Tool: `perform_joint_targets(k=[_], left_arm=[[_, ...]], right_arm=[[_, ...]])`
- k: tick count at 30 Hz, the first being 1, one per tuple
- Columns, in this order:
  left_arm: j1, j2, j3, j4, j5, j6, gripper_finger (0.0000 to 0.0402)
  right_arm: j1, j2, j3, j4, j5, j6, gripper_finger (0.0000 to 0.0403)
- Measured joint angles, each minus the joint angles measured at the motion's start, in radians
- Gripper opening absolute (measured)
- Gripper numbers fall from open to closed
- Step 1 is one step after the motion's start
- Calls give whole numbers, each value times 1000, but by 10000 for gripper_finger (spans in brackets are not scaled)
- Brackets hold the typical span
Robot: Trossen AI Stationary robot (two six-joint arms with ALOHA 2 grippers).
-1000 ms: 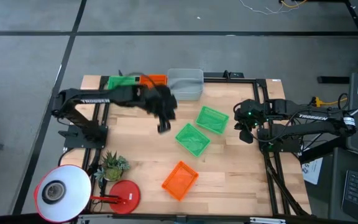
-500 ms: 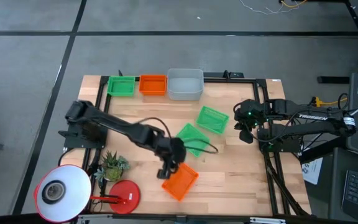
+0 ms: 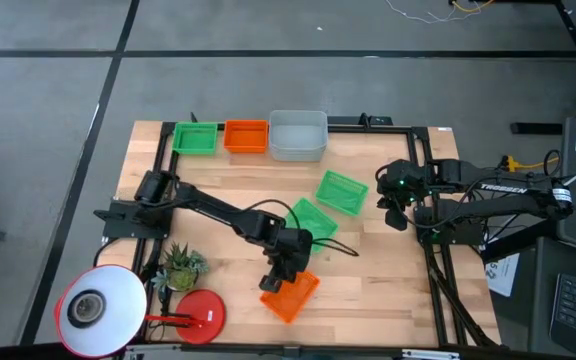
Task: Stack baskets by color
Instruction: Stack the bottom orange bin on the top orange bins
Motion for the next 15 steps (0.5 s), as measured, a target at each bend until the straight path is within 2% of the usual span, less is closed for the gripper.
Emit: perform_joint_targets(k=[6,11,15], left_arm=[[1,18,0,-8,-26,33,70],[27,18,0,-98,-19,75,70],[25,18,0,-170,-102,45,70]], right_arm=[[0,0,0,0,0,-1,44],[0,0,0,0,0,-1,44],[0,0,0,0,0,-1,44]])
